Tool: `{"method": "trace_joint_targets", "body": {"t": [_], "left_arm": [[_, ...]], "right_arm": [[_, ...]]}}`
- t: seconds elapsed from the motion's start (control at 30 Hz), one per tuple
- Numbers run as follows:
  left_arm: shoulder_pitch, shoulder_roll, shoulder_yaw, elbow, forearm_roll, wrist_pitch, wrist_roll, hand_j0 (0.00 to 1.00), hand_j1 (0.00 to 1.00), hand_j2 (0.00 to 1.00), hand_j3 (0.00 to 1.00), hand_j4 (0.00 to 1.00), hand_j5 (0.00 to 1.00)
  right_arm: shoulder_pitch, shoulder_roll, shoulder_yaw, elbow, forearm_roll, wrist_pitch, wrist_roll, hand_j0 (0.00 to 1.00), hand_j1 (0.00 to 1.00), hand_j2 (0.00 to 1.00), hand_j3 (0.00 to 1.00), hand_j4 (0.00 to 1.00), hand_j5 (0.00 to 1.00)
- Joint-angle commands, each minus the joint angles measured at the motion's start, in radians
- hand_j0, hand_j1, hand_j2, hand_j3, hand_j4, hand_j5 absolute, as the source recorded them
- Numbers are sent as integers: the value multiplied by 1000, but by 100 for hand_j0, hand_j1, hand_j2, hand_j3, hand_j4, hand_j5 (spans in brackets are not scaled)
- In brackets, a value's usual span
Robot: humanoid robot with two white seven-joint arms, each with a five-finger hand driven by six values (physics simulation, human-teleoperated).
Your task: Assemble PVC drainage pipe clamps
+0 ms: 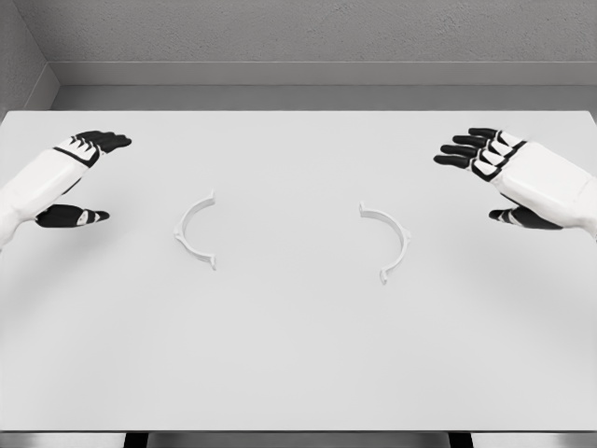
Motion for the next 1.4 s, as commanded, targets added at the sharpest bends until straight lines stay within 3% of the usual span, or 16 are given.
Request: {"method": "trace_joint_targets", "body": {"t": [0.0,0.1,0.23,0.27,0.33,0.6,0.73,1.07,1.37], "left_arm": [[0,0,-3,12,5,0,1,100,100,100,100,100,100],[-3,-4,-3,17,5,0,1,100,100,100,100,100,100],[-3,-45,-5,78,-5,0,1,100,100,100,100,100,100],[-3,-48,-9,92,-8,0,1,100,100,100,100,100,100],[-12,-54,-52,112,-41,0,1,100,100,100,100,100,100],[-49,-80,-63,159,-41,0,1,100,100,100,100,100,100],[-90,-108,-105,193,-41,0,1,100,100,100,100,100,100],[-117,-126,-123,193,-41,0,1,100,100,100,100,100,100],[-144,-149,-192,189,-41,0,1,100,100,100,100,100,100]], "right_arm": [[0,14,14,16,-4,1,-2,100,100,100,100,100,100],[2,32,15,43,-2,1,0,100,100,100,100,100,100],[-37,80,95,131,48,1,1,100,100,100,100,100,100],[-55,88,129,137,73,1,18,100,100,100,100,100,100],[-117,150,155,191,93,1,147,100,100,100,100,100,100],[-227,204,262,307,105,1,159,100,100,100,100,100,100],[-261,250,276,373,140,1,158,100,100,100,100,100,100],[-267,272,294,372,142,1,158,100,100,100,100,100,100],[-270,289,307,367,142,1,159,100,100,100,100,100,100]]}}
